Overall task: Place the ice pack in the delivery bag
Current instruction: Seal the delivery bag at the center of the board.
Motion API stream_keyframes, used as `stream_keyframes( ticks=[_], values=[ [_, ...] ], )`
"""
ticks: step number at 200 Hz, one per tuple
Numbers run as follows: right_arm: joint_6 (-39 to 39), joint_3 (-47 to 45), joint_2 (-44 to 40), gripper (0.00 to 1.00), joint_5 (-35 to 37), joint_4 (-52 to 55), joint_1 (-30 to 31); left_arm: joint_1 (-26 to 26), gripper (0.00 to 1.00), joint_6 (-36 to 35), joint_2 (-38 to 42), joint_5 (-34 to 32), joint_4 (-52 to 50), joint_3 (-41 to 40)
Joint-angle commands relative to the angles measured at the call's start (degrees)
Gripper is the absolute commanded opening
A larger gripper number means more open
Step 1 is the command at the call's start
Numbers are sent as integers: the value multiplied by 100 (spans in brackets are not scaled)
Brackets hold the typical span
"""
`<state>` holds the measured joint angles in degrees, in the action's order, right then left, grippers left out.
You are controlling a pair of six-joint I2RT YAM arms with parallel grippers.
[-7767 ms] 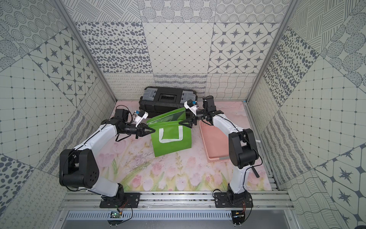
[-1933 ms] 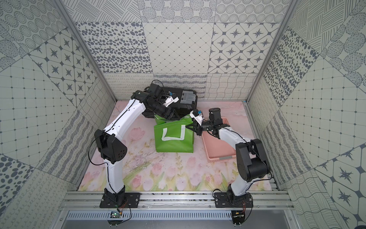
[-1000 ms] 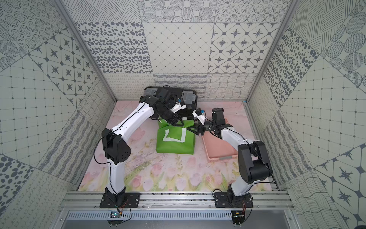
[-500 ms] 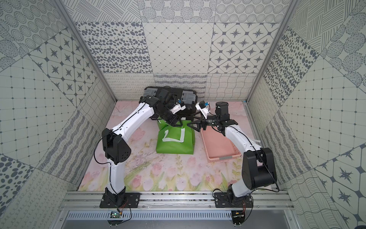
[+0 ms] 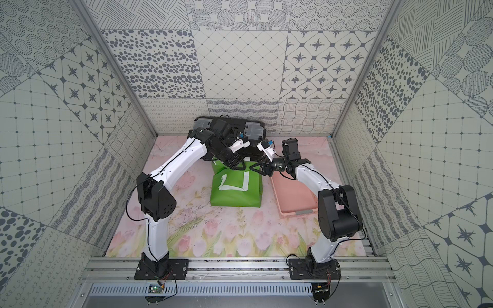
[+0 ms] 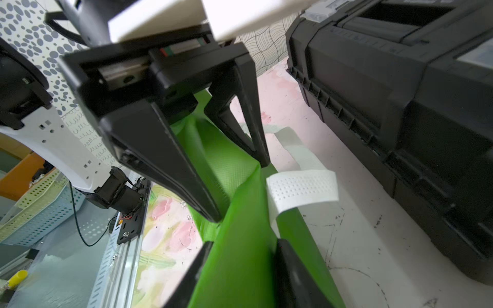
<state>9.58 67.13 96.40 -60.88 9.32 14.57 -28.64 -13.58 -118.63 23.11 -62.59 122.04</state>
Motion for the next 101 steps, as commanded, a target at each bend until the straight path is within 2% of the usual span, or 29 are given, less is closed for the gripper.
stream_keyframes(
  ticks=[1,30,50,67,101],
  values=[
    [87,-59,60,32,77,-69,20,93,68,-46,295,32,-183,186],
    [158,-121,137,32,170,-80,20,398,78,92,824,367,-209,184],
    [175,-120,151,32,231,-82,20,700,84,94,1438,666,-173,-194],
    [193,-99,147,32,285,-88,20,1019,88,-2,2172,968,54,-946],
    [193,-51,151,32,340,-88,13,1722,90,-459,3650,1659,791,-3065]
  ],
)
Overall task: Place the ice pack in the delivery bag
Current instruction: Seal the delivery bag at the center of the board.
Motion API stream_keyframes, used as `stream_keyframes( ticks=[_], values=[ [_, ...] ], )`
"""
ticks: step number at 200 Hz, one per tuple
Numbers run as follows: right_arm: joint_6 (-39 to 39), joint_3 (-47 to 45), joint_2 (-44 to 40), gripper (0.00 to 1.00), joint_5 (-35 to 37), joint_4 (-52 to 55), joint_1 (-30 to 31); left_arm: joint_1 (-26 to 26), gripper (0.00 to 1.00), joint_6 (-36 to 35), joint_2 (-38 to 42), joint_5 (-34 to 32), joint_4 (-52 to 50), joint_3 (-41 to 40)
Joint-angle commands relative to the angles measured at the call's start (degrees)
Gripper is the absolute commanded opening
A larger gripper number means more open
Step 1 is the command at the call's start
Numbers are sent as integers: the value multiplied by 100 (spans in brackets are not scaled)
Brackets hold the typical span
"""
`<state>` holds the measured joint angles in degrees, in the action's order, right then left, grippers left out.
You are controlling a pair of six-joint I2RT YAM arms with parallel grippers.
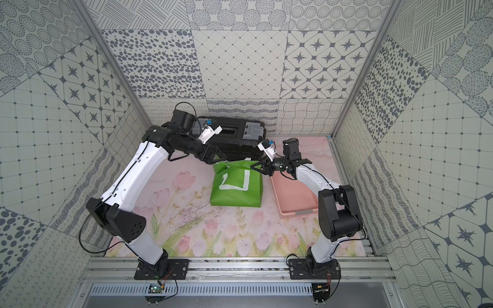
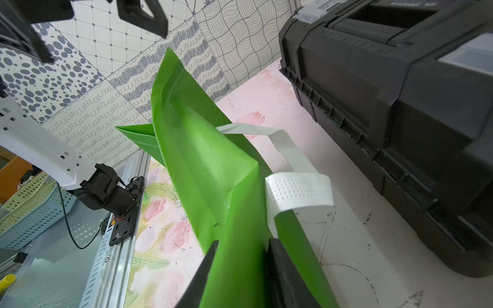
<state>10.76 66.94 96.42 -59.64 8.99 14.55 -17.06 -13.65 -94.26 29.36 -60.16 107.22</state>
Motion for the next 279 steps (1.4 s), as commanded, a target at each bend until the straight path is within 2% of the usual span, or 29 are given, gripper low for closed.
stream_keyframes(
  ticks=[1,51,88,151,205,279],
  values=[
    [66,-32,149,32,215,-56,14,572,90,-471,1255,1035,562,-1657],
    [55,-62,123,34,311,-29,13,644,92,-1464,2636,896,2589,-4378],
    [69,-113,88,35,358,14,13,653,97,-1880,2772,756,4433,-5394],
    [247,-163,-5,35,513,167,13,762,99,-2160,1800,645,6188,-5537],
    [296,-98,-9,36,677,243,14,1129,99,-2311,1176,1502,6387,-5130],
    [268,-43,-1,37,796,261,13,1146,99,-2218,221,2774,6456,-4328]
  ],
)
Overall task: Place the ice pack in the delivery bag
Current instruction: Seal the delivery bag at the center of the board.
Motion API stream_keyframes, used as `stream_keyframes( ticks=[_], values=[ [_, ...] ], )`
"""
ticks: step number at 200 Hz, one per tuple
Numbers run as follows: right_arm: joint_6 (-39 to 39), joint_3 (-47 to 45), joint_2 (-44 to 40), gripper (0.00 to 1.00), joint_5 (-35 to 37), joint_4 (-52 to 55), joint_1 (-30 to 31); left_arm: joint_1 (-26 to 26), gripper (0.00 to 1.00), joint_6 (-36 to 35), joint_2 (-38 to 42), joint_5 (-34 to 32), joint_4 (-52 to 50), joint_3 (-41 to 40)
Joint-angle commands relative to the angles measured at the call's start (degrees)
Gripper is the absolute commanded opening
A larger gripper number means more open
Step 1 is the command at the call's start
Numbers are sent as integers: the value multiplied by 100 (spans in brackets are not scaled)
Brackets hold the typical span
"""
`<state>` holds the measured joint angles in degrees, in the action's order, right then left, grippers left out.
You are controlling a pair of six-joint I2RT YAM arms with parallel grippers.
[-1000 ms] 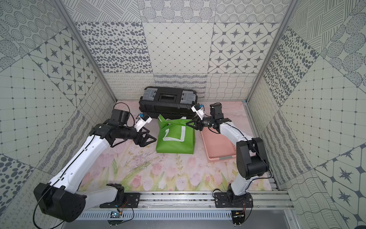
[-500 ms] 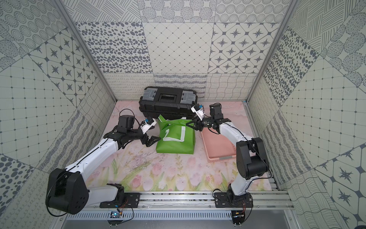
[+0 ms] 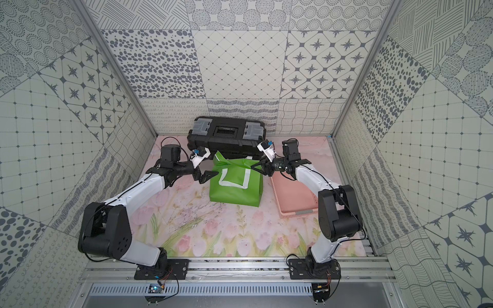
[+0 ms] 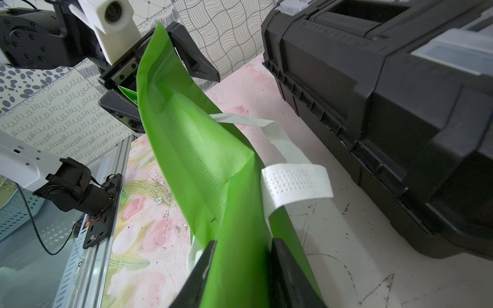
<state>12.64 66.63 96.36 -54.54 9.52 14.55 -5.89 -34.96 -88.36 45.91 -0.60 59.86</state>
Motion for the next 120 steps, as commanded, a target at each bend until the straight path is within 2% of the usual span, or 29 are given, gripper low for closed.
stream_keyframes(
  ticks=[1,22,50,75,104,120],
  values=[
    [80,-11,6,37,291,208,13,28,99,-84,-385,1138,500,428],
    [64,12,15,37,321,208,13,34,98,6,-649,1539,419,733],
    [47,52,18,38,369,200,4,26,84,-88,-847,1877,80,1019],
    [36,85,-28,40,416,207,-30,37,66,-485,-799,1939,-485,1052],
    [43,69,-82,41,486,210,-104,135,30,-686,-677,1875,-895,964],
    [45,52,-86,41,501,217,-168,192,19,-696,-583,1844,-959,875]
  ],
)
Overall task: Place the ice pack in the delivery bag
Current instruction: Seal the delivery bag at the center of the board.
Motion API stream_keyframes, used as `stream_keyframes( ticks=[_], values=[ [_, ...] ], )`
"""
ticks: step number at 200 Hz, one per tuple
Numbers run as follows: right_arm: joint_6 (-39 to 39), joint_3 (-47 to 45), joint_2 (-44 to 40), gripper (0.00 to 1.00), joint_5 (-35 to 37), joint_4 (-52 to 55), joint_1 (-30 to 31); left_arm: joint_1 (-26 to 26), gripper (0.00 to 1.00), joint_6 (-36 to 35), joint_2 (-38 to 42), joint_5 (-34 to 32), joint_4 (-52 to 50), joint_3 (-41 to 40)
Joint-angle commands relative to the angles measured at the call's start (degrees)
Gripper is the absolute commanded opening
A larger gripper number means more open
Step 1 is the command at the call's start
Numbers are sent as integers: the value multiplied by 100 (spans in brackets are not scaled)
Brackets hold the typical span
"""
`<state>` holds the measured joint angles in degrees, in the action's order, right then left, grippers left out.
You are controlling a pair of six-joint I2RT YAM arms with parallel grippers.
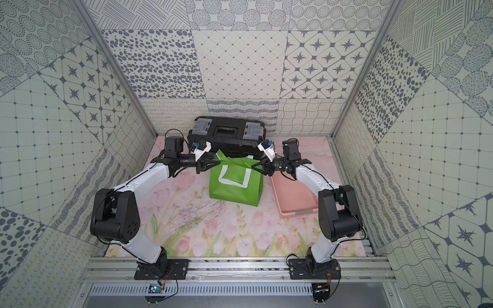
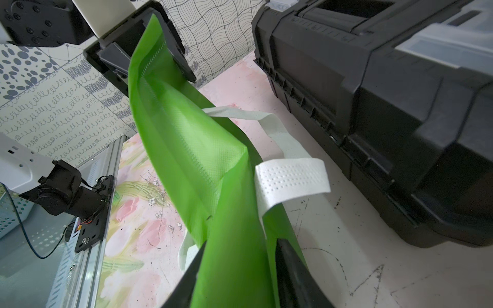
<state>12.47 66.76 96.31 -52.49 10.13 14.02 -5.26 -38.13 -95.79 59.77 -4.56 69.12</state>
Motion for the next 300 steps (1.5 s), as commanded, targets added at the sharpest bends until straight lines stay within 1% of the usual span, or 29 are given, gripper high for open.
stream_keyframes(
  ticks=[1,21,39,54,70,78,91,102,122,140,154,173,191,220,243,274,282,300],
  values=[
    [58,39,-75,41,298,156,-122,125,18,-379,167,457,-564,-59],
    [80,52,-84,42,300,162,-180,162,6,-435,264,407,-604,-168],
    [188,135,-233,46,470,304,-207,164,0,-451,332,314,-743,-175],
    [254,128,-581,57,685,310,-233,156,0,-370,438,320,-719,-238],
    [256,182,-950,72,925,377,-238,110,0,-78,578,362,-288,-444],
    [203,273,-1099,76,1030,449,-236,41,0,18,651,333,-102,-559],
    [60,465,-1262,78,1110,609,-221,-99,0,32,727,270,-6,-650],
    [-7,590,-1375,79,1319,696,-120,-201,0,27,754,199,22,-676],
    [151,785,-1446,84,1751,855,284,-326,0,31,786,70,91,-730],
    [284,1091,-1312,89,2171,969,664,-369,0,60,810,-8,231,-777],
    [221,1407,-1105,89,2402,982,823,-385,0,46,823,-58,254,-778],
    [142,2111,-689,89,2681,1229,1094,-397,0,17,828,-88,271,-773],
    [260,2765,-281,85,2992,1639,1396,-419,0,27,826,-125,313,-756],
    [364,3266,250,79,3267,2015,1630,-440,0,105,845,-238,513,-820],
    [574,3523,509,78,3252,2375,1765,-447,0,212,857,-350,721,-883],
    [682,3510,522,77,2758,2519,1898,-483,0,309,846,-505,883,-926],
    [677,3518,523,77,2708,2562,1935,-477,3,376,832,-536,940,-936],
    [647,3479,537,77,2601,2610,1978,-490,16,428,774,-552,954,-915]
  ],
)
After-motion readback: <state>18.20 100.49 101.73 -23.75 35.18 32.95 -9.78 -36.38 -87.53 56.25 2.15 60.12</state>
